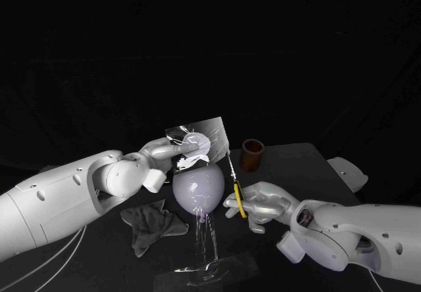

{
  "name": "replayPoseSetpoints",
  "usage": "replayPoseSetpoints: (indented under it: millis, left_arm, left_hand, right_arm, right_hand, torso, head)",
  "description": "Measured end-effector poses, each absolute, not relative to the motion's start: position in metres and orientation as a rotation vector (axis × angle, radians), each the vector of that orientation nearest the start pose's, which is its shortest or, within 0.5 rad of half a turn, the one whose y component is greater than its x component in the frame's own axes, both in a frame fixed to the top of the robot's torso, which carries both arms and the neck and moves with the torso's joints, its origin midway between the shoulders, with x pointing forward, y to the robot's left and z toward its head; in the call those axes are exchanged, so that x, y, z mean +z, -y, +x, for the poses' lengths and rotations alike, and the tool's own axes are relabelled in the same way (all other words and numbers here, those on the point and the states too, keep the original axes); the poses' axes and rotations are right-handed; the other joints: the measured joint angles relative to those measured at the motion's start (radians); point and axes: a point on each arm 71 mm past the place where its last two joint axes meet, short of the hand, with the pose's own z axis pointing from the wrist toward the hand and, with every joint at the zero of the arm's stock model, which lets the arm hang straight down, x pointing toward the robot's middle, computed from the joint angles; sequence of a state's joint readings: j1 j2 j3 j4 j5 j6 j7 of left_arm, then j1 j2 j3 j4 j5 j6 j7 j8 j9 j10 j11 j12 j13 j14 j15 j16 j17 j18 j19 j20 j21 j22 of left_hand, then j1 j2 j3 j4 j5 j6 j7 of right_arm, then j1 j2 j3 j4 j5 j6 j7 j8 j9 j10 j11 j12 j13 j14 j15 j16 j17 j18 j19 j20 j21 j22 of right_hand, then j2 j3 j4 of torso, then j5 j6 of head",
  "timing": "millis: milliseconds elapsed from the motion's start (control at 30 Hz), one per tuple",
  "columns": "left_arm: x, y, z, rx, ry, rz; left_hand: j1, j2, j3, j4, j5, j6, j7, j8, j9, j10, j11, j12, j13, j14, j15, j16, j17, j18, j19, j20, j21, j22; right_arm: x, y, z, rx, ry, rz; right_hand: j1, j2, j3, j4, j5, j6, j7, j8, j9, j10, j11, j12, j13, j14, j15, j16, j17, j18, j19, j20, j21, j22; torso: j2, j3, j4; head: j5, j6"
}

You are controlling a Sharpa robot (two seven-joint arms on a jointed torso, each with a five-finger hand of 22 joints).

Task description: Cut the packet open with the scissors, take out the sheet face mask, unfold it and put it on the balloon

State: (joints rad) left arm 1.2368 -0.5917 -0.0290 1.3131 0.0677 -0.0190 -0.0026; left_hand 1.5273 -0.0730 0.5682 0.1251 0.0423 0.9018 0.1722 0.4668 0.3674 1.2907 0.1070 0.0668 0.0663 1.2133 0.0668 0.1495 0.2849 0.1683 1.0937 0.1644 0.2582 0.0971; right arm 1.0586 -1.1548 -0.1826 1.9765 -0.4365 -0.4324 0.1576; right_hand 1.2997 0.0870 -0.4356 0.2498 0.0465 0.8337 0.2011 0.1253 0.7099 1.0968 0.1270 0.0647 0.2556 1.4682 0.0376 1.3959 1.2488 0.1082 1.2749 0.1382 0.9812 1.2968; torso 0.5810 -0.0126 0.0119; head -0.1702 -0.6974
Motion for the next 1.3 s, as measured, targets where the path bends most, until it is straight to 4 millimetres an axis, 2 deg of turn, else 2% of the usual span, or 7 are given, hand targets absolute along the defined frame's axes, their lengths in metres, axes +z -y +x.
replayPoseSetpoints:
  millis: [167, 267, 333, 467, 833, 1000, 1300]
  left_arm:
    - [-0.1909, -0.1206, 0.516, -1.648, -1.933, -1.205]
    - [-0.1907, -0.1206, 0.5161, -1.651, -1.929, -1.202]
    - [-0.1905, -0.1206, 0.5162, -1.653, -1.925, -1.2]
    - [-0.1897, -0.1203, 0.5162, -1.663, -1.916, -1.19]
    - [-0.186, -0.1161, 0.5135, -1.694, -1.904, -1.114]
    - [-0.1852, -0.1168, 0.5132, -1.693, -1.905, -1.075]
    - [-0.1842, -0.1178, 0.5134, -1.688, -1.908, -1.032]
  left_hand:
    - [-0.001, -0.001, 0.0, 0.0, 0.003, 0.0, 0.0, 0.0, 0.0, 0.0, 0.0, 0.0, 0.0, 0.0, 0.0, 0.0, 0.0, 0.0, 0.0, 0.0, 0.0, 0.0]
    - [-0.003, -0.003, 0.0, 0.0, 0.003, 0.0, 0.0, 0.0, 0.0, 0.0, 0.0, 0.0, 0.0, 0.0, 0.0, 0.0, 0.0, 0.0, 0.0, 0.0, 0.0, 0.0]
    - [-0.003, -0.003, 0.0, 0.0, 0.003, 0.0, 0.0, 0.0, 0.0, 0.0, 0.0, 0.0, 0.0, 0.0, 0.0, 0.0, 0.001, -0.006, 0.0, 0.0, 0.0, 0.0]
    - [-0.007, -0.001, 0.0, 0.0, 0.003, 0.0, 0.0, 0.0, 0.0, 0.0, 0.0, 0.0, 0.001, 0.0, 0.0, 0.0, 0.001, -0.007, 0.0, 0.0, 0.0, 0.0]
    - [-0.011, 0.0, 0.0, 0.0, 0.003, 0.0, 0.0, 0.0, 0.0, 0.0, 0.0, -0.001, 0.001, 0.0, 0.0, 0.0, 0.001, -0.007, 0.0, 0.0, 0.0, 0.0]
    - [-0.012, -0.001, 0.0, 0.0, 0.003, 0.0, 0.0, 0.002, 0.0, 0.0, 0.0, -0.001, 0.001, 0.0, 0.0, 0.0, 0.001, 0.003, 0.0, 0.0, 0.0, 0.0]
    - [-0.013, -0.003, 0.0, 0.0, 0.003, 0.0, 0.0, 0.002, 0.0, 0.0, 0.0, -0.001, 0.0, 0.0, 0.0, 0.0, 0.001, 0.003, 0.0, 0.0, 0.0, 0.0]
  right_arm:
    - [-0.2454, 0.2221, 0.3404, 1.257, -1.893, 0.931]
    - [-0.2457, 0.2225, 0.3405, 1.256, -1.893, 0.941]
    - [-0.2459, 0.2223, 0.3406, 1.257, -1.893, 0.947]
    - [-0.2462, 0.2207, 0.3408, 1.261, -1.894, 0.956]
    - [-0.2457, 0.218, 0.3397, 1.271, -1.896, 0.976]
    - [-0.2449, 0.2178, 0.339, 1.274, -1.891, 0.982]
    - [-0.2433, 0.2195, 0.3399, 1.274, -1.879, 0.988]
  right_hand:
    - [-0.007, -0.007, 0.0, 0.0, 0.0, -0.007, 0.004, -0.006, -0.005, -0.001, 0.001, 0.0, -0.01, -0.003, 0.003, -0.003, -0.004, 0.0, -0.005, 0.004, -0.01, -0.002]
    - [-0.015, -0.015, -0.001, 0.002, 0.0, -0.025, 0.007, -0.012, -0.01, -0.019, 0.01, 0.0, -0.028, -0.001, 0.006, -0.02, -0.028, 0.002, -0.022, 0.011, -0.041, -0.017]
    - [-0.019, -0.019, 0.0, 0.009, 0.0, -0.031, 0.006, -0.016, -0.012, -0.026, 0.015, 0.0, -0.039, -0.003, 0.011, -0.023, -0.039, 0.015, -0.026, 0.014, -0.054, -0.024]
    - [-0.025, -0.025, -0.001, 0.021, 0.0, -0.046, 0.001, -0.016, -0.015, -0.038, 0.02, 0.0, -0.06, -0.007, 0.015, -0.036, -0.058, 0.016, -0.04, 0.021, -0.081, -0.039]
    - [-0.033, -0.033, 0.01, 0.032, 0.0, -0.053, 0.0, -0.016, -0.018, -0.045, 0.02, 0.0, -0.079, -0.01, 0.018, -0.042, -0.073, 0.015, -0.047, 0.021, -0.097, -0.052]
    - [-0.033, -0.033, 0.012, 0.035, 0.0, -0.053, 0.001, -0.016, -0.018, -0.045, 0.02, 0.0, -0.081, -0.01, 0.018, -0.042, -0.074, 0.015, -0.047, 0.021, -0.101, -0.054]
    - [-0.033, -0.033, 0.013, 0.035, 0.0, -0.053, 0.0, -0.016, -0.018, -0.045, 0.02, 0.0, -0.084, -0.011, 0.018, -0.042, -0.073, 0.015, -0.047, 0.021, -0.101, -0.055]
  torso:
    - [0.0, -0.0001, 0.0001]
    - [0.0, -0.0001, 0.0001]
    - [0.0, -0.0001, 0.0001]
    - [0.0, -0.0003, 0.0003]
    - [0.0, 0.0001, -0.0005]
    - [0.001, 0.0007, -0.0009]
    - [0.0, 0.0007, -0.0008]
  head:
    - [-0.001, 0.0]
    - [-0.002, 0.0]
    - [-0.002, 0.0]
    - [-0.003, 0.001]
    - [-0.002, -0.001]
    - [-0.003, -0.001]
    - [-0.006, -0.001]
